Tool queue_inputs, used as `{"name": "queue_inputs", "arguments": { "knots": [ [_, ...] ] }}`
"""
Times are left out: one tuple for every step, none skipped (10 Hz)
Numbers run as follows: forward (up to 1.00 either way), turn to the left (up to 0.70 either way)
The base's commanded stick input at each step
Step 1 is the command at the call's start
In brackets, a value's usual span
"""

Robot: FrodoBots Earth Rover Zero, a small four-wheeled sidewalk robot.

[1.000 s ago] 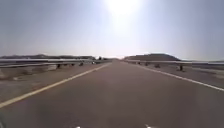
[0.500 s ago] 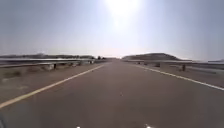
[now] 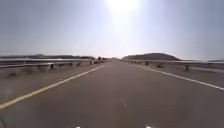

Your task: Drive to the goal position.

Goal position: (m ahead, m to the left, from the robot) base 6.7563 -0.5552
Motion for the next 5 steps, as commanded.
{"name": "queue_inputs", "arguments": {
  "knots": [
    [0.7, 0.0],
    [0.7, 0.0],
    [0.7, 0.0],
    [0.7, 0.0],
    [0.7, 0.0]
  ]
}}
